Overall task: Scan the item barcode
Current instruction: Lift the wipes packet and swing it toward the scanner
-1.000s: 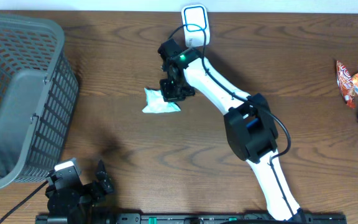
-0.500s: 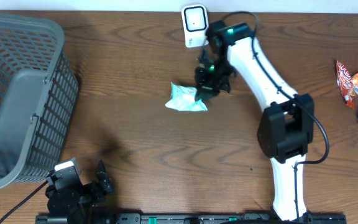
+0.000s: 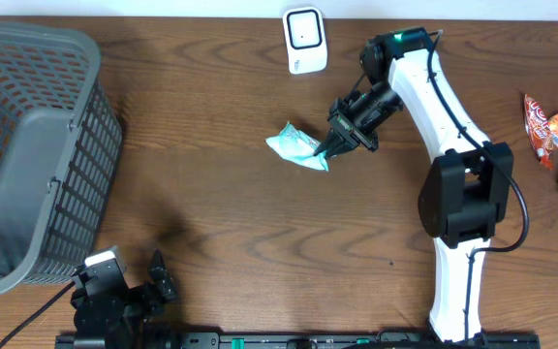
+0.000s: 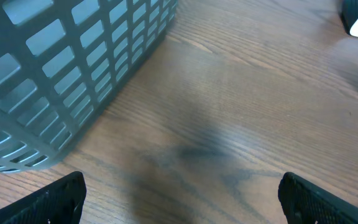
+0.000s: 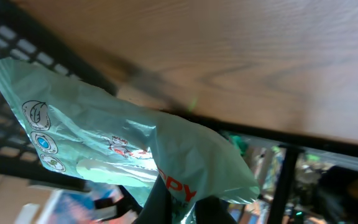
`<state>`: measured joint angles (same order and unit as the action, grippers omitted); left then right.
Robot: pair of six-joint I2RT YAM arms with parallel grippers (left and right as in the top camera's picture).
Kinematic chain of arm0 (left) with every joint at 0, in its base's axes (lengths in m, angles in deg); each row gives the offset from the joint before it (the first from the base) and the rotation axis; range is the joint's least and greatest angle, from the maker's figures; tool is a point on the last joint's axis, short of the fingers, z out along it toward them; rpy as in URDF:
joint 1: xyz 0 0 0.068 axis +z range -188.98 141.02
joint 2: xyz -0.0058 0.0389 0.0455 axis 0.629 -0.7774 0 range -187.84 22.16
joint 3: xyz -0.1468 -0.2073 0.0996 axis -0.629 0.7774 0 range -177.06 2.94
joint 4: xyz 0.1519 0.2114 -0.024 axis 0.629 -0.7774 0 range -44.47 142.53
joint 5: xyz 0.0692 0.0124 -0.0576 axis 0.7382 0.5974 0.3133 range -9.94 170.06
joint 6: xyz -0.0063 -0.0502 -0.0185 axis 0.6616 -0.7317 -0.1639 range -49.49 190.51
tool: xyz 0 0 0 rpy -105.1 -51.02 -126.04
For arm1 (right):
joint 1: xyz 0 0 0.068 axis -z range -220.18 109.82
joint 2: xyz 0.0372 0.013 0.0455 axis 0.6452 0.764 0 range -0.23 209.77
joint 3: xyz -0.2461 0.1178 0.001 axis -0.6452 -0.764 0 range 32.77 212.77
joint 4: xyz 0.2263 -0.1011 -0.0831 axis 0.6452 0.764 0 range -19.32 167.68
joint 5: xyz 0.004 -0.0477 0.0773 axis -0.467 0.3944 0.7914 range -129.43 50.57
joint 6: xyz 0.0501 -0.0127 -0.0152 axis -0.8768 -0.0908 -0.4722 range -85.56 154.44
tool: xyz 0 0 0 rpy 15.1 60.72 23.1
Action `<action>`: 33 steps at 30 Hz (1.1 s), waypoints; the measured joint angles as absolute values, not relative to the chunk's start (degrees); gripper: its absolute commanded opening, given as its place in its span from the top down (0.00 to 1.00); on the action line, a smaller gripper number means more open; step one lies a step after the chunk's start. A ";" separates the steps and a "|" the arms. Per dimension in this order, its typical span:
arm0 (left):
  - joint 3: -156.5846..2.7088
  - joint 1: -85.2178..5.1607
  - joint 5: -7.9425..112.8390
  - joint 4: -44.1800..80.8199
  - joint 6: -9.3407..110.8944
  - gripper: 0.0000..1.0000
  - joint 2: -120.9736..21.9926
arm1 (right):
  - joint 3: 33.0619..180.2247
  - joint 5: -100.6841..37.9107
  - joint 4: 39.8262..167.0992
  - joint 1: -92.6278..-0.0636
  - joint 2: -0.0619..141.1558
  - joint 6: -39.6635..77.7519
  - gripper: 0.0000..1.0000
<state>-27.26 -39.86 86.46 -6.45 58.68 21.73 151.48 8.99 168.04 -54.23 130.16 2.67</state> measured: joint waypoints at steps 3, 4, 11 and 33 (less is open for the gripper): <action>-27.26 -39.84 86.46 -6.45 58.68 0.01 21.73 | 151.48 10.72 168.08 -54.20 130.16 0.90 0.99; -27.26 -39.84 86.46 -6.45 58.68 0.01 21.73 | 151.48 10.98 168.08 -54.20 130.16 0.44 0.98; -27.26 -39.86 86.46 -6.45 58.68 0.01 21.73 | 151.48 3.75 166.82 -54.23 130.16 -1.22 0.99; -27.26 -39.86 86.46 -6.45 58.68 0.01 21.73 | 140.64 -19.81 139.71 -62.60 130.21 -16.10 0.83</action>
